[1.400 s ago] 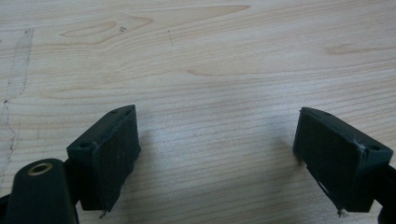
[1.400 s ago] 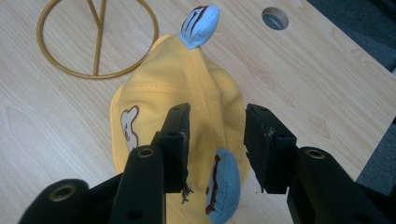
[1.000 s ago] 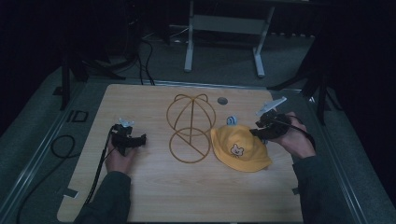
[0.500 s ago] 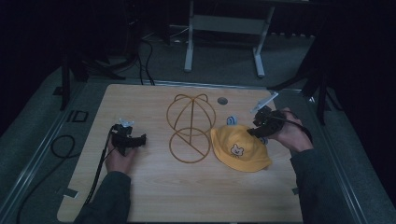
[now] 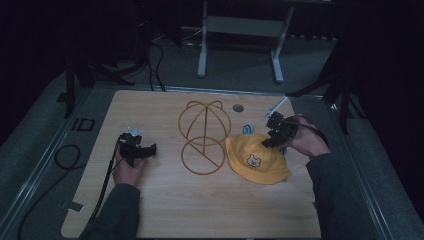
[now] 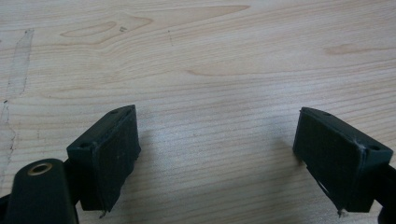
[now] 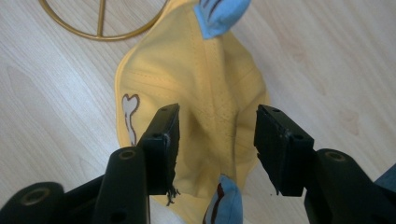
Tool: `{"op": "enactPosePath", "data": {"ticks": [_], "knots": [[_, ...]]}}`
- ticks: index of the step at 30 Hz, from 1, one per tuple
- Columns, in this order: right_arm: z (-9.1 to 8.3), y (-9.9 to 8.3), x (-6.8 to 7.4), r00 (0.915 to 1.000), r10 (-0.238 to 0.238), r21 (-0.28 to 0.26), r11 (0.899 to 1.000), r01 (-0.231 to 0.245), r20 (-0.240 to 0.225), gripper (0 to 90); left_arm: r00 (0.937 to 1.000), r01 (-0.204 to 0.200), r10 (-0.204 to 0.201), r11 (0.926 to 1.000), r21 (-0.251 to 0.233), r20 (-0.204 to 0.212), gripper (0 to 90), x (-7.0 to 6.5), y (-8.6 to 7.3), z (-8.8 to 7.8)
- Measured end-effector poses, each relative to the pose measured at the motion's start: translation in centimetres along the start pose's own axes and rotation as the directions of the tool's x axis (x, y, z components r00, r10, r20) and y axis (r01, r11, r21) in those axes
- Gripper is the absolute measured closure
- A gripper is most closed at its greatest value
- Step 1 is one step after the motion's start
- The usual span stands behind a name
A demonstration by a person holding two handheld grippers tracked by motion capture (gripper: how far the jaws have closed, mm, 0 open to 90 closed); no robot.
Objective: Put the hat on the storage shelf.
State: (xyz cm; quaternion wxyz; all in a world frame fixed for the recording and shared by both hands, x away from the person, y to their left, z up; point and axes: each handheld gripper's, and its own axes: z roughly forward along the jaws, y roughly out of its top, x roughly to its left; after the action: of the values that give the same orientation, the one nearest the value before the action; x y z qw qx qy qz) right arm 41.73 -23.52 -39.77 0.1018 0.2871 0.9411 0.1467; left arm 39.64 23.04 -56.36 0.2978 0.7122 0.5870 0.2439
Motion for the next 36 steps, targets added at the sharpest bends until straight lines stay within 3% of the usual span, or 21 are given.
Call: {"op": "enactPosePath", "data": {"ticks": [11,20,24,28,36], "knots": [[2.1,0.5,-1.0,0.9969,0.038,0.083,0.996,-0.032,-0.069,45.2,1.0,0.0,0.0,1.0,0.0,0.0,14.5,0.0,0.0,0.0],[3.0,1.2,-1.3,0.9923,0.048,0.132,0.991,-0.033,-0.114,55.6,1.0,-0.002,0.002,1.0,0.001,0.0,14.6,0.0,0.0,0.0],[3.1,1.5,-1.2,0.9912,0.035,0.162,0.987,-0.014,-0.127,65.6,1.0,-0.002,0.002,1.0,0.001,0.0,14.6,0.0,0.0,0.0],[3.4,1.7,-0.7,0.9926,-0.012,0.192,0.981,0.035,-0.121,78.2,1.0,-0.001,0.001,1.0,0.001,0.0,14.6,0.0,0.0,0.0],[2.8,1.7,-0.1,0.9923,-0.07,0.184,0.979,0.088,-0.102,81.5,1.0,0.0,0.0,1.0,0.0,0.0,14.6,0.0,0.0,0.0]]}}
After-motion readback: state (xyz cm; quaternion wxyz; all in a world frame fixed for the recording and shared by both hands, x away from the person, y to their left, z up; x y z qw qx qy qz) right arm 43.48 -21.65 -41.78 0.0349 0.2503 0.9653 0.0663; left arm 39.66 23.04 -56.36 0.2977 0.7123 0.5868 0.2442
